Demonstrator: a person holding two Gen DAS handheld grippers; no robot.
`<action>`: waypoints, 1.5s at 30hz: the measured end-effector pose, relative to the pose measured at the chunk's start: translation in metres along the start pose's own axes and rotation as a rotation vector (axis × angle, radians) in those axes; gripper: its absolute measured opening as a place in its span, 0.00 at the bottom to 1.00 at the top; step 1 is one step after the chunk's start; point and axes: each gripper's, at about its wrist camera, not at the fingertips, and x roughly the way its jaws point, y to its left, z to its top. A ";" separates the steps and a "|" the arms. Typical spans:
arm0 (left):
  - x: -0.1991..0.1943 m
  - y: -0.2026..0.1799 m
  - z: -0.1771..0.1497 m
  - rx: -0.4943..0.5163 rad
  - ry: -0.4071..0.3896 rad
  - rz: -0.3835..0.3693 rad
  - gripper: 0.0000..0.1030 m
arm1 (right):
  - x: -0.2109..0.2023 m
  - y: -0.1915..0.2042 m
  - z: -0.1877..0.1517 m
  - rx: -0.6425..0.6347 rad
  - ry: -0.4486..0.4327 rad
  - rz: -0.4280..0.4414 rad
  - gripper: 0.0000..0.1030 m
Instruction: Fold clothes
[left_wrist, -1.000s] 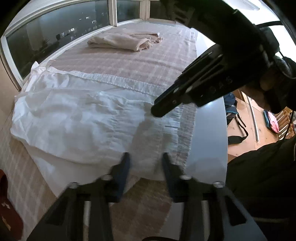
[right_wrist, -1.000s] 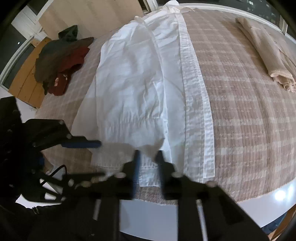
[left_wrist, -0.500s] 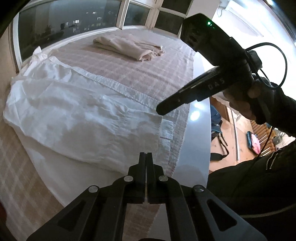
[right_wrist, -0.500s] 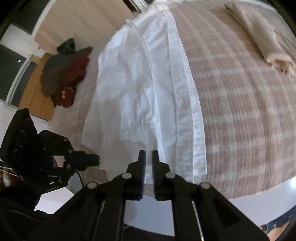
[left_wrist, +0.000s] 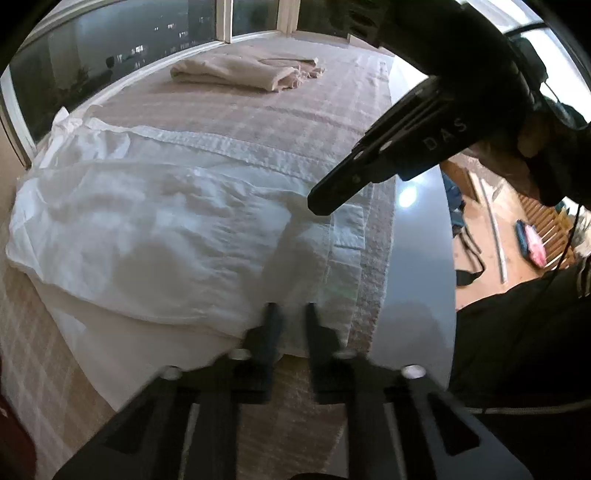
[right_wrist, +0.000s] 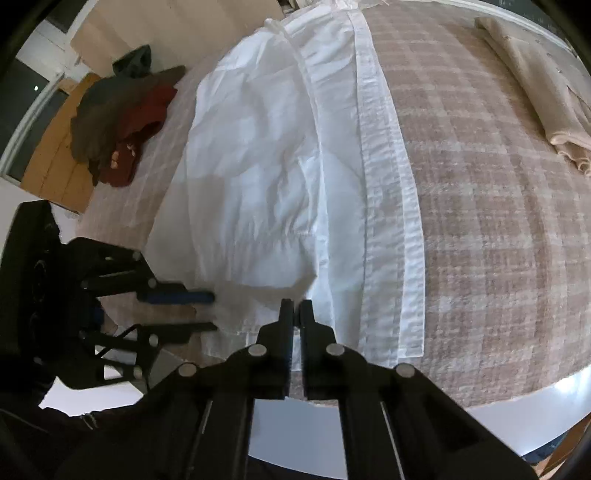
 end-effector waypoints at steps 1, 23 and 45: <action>-0.002 0.002 0.000 -0.011 -0.006 -0.011 0.02 | -0.002 0.000 0.001 0.007 -0.006 0.015 0.03; -0.021 0.014 -0.007 -0.109 0.010 -0.082 0.10 | -0.020 -0.016 -0.001 0.085 0.028 0.110 0.03; -0.062 0.214 0.046 -0.346 -0.141 0.276 0.33 | -0.010 -0.010 0.124 -0.049 -0.069 -0.050 0.08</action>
